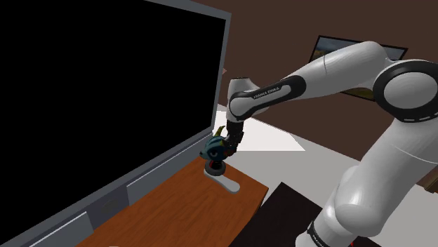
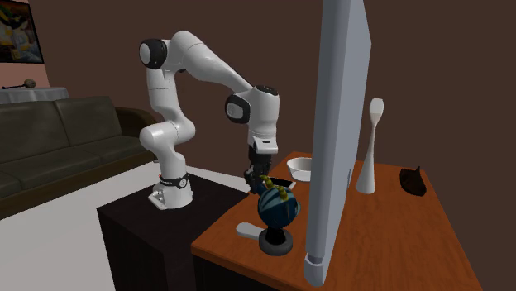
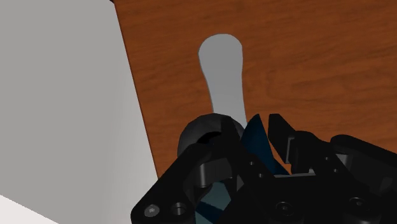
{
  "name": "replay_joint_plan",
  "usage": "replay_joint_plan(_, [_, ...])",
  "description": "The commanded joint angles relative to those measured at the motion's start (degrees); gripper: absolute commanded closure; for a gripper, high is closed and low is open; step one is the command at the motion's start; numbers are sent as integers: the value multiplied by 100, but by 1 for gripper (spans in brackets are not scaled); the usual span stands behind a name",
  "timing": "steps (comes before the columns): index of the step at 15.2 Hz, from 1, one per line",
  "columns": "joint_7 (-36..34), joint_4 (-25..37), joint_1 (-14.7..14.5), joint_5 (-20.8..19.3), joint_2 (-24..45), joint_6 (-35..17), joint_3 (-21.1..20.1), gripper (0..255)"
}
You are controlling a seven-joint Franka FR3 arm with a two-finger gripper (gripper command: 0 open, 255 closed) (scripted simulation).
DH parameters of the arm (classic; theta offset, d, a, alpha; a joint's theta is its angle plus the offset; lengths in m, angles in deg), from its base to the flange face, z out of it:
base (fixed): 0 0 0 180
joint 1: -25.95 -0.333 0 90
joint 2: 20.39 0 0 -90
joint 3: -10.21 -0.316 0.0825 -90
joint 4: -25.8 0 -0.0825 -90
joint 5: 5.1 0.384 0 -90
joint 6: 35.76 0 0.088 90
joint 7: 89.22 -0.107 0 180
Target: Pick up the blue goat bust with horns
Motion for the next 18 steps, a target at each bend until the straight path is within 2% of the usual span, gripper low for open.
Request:
replay_joint_plan(1, [6, 0, 1, 0, 14, -8, 2, 255])
replay_joint_plan(16, [-31, 672, 4, -28, -487, 1164, -2, 255])
replay_joint_plan(18, [-31, 680, 4, -28, -491, 1176, -2, 255])
